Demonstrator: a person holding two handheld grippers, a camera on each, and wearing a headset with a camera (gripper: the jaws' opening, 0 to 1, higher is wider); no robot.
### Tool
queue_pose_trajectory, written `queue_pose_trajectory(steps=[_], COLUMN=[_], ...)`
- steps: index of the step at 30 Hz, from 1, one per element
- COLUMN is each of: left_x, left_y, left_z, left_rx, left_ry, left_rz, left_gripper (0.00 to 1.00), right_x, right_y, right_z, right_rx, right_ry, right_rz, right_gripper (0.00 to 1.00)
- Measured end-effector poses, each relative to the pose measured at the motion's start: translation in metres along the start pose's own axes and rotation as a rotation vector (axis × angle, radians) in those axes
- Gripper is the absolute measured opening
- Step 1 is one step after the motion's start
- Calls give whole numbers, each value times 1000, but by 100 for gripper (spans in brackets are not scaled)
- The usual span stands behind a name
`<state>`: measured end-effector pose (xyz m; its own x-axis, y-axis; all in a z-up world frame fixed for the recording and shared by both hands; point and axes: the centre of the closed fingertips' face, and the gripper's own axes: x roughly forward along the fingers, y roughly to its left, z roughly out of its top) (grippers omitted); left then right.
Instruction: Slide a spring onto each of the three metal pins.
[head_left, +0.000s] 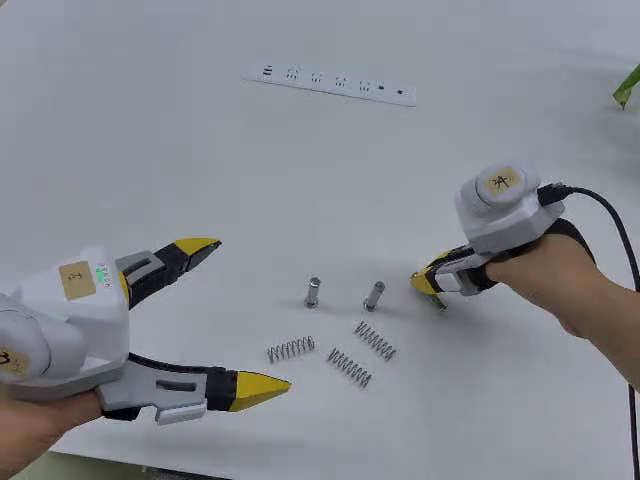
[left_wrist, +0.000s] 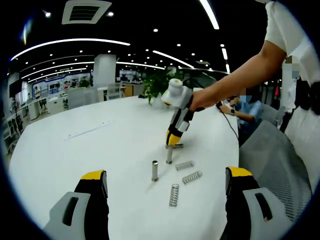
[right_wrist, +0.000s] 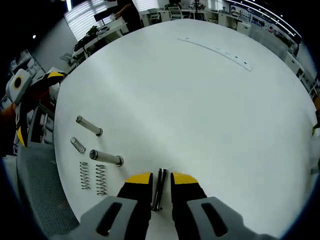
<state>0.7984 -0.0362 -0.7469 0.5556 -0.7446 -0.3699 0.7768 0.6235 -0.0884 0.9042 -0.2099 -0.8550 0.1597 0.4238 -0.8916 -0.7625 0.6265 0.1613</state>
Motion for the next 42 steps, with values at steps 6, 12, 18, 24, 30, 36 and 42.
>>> queue_pose_trajectory(steps=[6,12,18,24,30,36,42], left_x=[0,0,1,1,0,-1,1], left_y=[0,-1,-3,-2,-1,3,0], left_z=[-2,-1,1,-3,-4,-6,-1], left_rx=[-3,-5,-6,-6,-7,-6,-7], left_ry=[2,-1,-1,7,9,3,-1], left_rz=[-2,3,0,-3,-4,-4,-1], left_gripper=[100,100,100,100,100,100,99], right_x=[5,7,8,8,11,10,12], right_y=[1,1,0,0,-3,-1,-2], right_z=[-1,0,0,-1,0,-1,-1], right_rx=[12,13,-20,-35,-31,-36,-55], right_ry=[20,26,48,57,50,47,52], right_rz=[1,-5,-19,-30,-37,-42,-41], right_gripper=[14,13,11,10,9,9,9])
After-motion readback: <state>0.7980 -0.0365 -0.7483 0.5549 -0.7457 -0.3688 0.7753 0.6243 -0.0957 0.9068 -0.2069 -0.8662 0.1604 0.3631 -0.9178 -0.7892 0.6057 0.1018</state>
